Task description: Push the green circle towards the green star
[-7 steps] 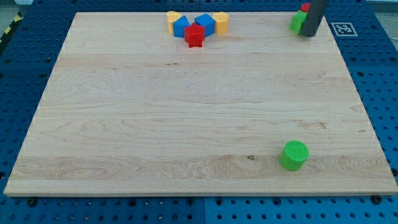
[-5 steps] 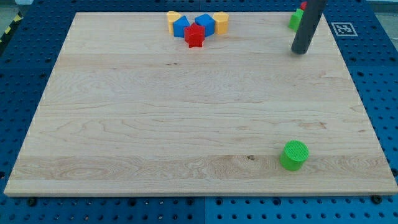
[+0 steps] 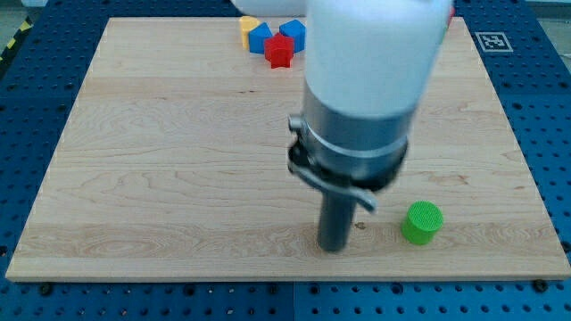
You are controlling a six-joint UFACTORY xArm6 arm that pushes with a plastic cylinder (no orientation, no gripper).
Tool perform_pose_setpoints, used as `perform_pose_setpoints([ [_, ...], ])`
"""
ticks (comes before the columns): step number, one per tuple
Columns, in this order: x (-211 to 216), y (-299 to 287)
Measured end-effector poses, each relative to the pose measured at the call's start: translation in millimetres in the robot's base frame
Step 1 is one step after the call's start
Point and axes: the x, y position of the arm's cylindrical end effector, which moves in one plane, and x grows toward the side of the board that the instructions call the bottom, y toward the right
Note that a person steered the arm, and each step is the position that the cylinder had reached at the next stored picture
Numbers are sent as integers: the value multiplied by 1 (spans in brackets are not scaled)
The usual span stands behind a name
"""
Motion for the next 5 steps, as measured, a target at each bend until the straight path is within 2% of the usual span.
perform_pose_setpoints([
  [3,11,107],
  [5,-8,100],
])
